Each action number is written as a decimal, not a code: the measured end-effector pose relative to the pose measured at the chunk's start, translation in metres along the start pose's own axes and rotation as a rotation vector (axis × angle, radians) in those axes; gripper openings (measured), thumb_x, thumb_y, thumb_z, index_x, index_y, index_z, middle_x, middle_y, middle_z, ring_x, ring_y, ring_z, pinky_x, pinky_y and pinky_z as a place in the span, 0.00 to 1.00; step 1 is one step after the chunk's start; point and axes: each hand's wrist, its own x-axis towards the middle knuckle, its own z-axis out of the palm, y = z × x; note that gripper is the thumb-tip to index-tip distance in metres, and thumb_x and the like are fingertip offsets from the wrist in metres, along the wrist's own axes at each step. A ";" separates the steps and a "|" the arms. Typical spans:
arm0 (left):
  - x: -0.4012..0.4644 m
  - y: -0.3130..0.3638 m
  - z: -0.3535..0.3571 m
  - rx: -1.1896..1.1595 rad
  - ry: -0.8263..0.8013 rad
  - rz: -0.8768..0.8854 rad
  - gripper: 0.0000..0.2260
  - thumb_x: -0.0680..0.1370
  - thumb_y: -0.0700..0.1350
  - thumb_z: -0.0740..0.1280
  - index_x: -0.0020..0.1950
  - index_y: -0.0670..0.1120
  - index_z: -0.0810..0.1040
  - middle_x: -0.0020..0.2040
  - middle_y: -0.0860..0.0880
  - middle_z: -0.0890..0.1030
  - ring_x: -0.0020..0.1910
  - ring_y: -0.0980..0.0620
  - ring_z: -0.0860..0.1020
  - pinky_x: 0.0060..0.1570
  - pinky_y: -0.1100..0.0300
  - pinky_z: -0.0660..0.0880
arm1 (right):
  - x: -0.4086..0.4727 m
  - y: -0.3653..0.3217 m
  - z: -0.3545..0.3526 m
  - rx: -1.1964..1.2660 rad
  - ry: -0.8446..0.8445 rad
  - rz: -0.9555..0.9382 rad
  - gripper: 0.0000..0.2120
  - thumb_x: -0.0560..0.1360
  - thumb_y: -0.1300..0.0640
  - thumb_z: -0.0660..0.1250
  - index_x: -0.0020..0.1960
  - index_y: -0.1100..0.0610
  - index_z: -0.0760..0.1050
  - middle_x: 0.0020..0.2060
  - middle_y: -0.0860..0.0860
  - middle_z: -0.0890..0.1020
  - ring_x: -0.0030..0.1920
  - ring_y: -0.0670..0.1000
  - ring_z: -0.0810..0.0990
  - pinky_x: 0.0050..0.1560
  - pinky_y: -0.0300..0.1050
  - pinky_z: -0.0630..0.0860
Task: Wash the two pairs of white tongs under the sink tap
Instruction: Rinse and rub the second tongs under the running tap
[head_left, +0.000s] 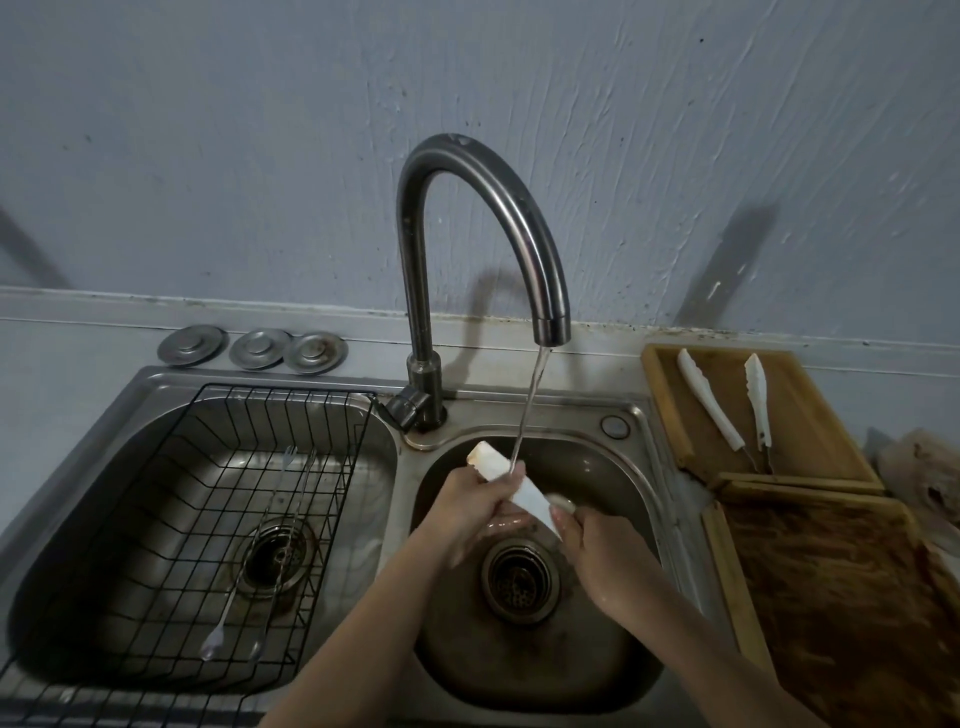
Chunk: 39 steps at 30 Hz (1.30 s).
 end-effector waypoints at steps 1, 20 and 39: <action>0.001 0.002 -0.003 -0.037 0.003 -0.024 0.18 0.77 0.52 0.65 0.51 0.35 0.77 0.36 0.40 0.85 0.35 0.45 0.84 0.31 0.59 0.79 | 0.000 0.001 0.000 -0.010 0.006 -0.014 0.24 0.78 0.39 0.49 0.47 0.55 0.76 0.32 0.47 0.79 0.32 0.45 0.77 0.28 0.39 0.67; -0.006 0.009 -0.004 -0.241 -0.126 -0.132 0.25 0.82 0.54 0.50 0.50 0.35 0.76 0.32 0.39 0.83 0.35 0.45 0.85 0.34 0.55 0.82 | -0.003 0.003 0.001 0.070 0.005 -0.020 0.26 0.77 0.38 0.46 0.45 0.53 0.76 0.32 0.46 0.78 0.34 0.44 0.78 0.34 0.40 0.73; -0.007 0.001 -0.007 -0.381 0.058 0.099 0.16 0.74 0.31 0.67 0.62 0.33 0.73 0.53 0.34 0.82 0.48 0.41 0.83 0.40 0.57 0.82 | -0.003 0.001 -0.007 -0.086 0.069 0.003 0.23 0.73 0.34 0.54 0.51 0.55 0.66 0.37 0.45 0.74 0.33 0.44 0.77 0.28 0.37 0.70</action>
